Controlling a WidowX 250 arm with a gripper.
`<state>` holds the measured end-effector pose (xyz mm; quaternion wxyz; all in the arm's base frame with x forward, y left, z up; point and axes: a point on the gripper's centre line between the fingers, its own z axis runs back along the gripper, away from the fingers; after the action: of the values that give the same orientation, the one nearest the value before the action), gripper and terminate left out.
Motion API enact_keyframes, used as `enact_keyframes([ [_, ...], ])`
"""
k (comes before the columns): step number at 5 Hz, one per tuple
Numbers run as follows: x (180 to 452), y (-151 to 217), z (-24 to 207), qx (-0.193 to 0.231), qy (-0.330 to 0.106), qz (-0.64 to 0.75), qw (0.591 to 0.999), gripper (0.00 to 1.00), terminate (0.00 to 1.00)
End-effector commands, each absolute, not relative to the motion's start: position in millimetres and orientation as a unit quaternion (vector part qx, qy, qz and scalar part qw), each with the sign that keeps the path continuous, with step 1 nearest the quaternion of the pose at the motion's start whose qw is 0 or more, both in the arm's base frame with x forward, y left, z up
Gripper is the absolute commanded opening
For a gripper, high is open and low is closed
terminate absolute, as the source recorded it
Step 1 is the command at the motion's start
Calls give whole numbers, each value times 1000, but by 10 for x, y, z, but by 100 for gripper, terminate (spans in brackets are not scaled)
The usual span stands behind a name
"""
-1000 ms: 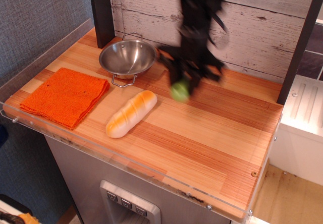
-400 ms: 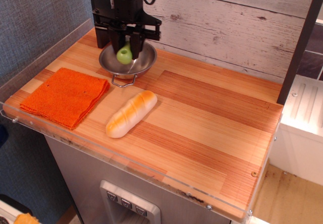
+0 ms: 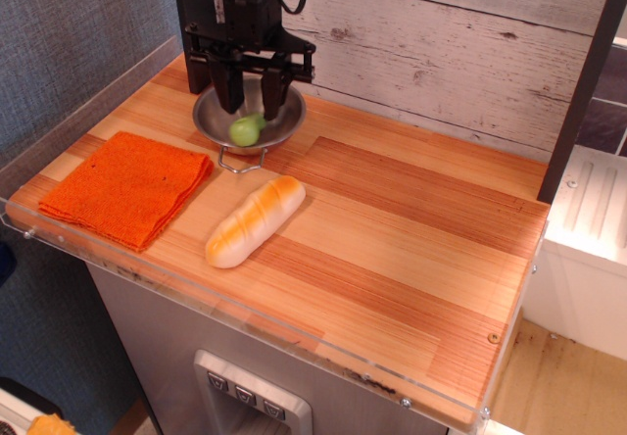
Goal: Hold the green spatula from center of the table and place it inside the steel pan, which is top left side of the table.
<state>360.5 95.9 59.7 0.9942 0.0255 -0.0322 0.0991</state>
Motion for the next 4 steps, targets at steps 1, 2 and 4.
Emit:
enact_keyframes([
  [1, 3576, 728, 873, 23, -65, 58, 996, 100, 0],
  [2, 3470, 313, 1045, 2, -84, 29, 996, 100, 0],
  [4, 3364, -83, 1068, -14, -104, -12, 994, 100, 0],
])
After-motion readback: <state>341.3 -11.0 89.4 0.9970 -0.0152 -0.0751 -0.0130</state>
